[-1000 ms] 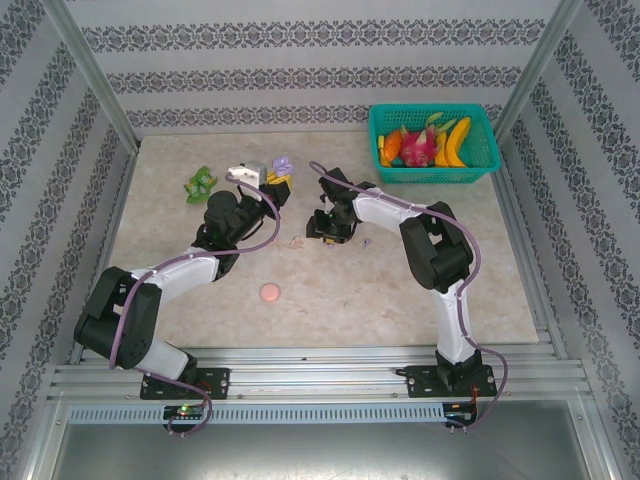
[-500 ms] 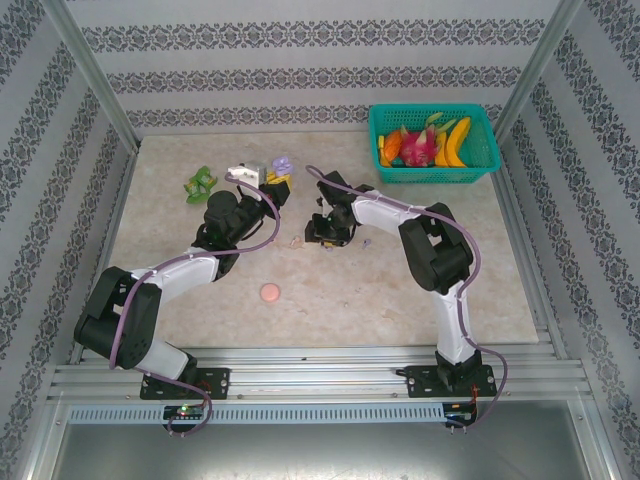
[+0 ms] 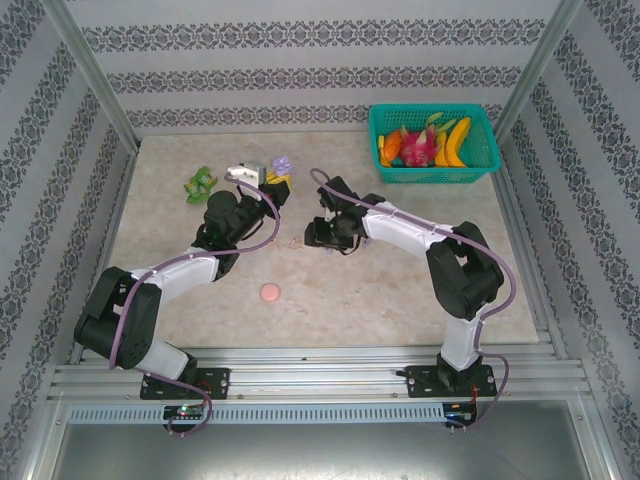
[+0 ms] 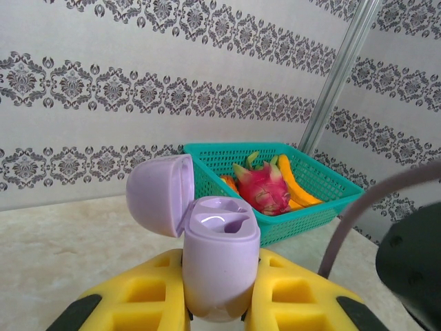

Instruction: Insert wireless bluetooth earbuds into charging case

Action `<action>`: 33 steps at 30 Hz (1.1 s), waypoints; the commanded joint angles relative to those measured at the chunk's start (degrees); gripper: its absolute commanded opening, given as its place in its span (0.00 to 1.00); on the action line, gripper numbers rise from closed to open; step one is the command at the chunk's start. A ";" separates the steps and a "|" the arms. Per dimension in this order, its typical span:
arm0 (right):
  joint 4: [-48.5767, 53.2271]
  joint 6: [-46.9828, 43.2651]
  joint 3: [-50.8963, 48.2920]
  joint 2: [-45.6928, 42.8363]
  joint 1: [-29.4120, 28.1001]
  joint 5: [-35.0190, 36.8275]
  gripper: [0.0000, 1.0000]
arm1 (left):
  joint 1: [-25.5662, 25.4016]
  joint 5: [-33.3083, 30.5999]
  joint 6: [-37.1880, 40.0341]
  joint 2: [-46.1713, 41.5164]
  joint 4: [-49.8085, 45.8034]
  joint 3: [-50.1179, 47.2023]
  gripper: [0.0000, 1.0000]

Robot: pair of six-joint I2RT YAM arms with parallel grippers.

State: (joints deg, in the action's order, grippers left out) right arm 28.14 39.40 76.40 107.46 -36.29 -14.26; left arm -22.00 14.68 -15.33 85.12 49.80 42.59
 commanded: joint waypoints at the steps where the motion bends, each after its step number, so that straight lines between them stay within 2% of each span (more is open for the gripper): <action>1: -1.42 3.06 -3.43 0.36 -0.98 1.38 0.48 | 0.68 -0.45 -0.63 -1.70 2.85 0.59 0.00; 16: -4.33 4.70 -6.00 3.27 -0.40 2.28 0.48 | 0.65 -0.40 -0.72 -2.28 2.41 0.57 0.00; 33: -4.61 4.64 -2.59 6.35 3.04 0.55 0.47 | 0.70 -0.54 -0.59 -1.46 2.76 0.76 0.00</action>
State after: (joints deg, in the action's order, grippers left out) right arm 23.99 43.64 72.20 112.12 -34.35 -14.87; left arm -22.00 14.68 -15.33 84.36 49.78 42.59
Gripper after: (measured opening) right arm 0.474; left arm 0.195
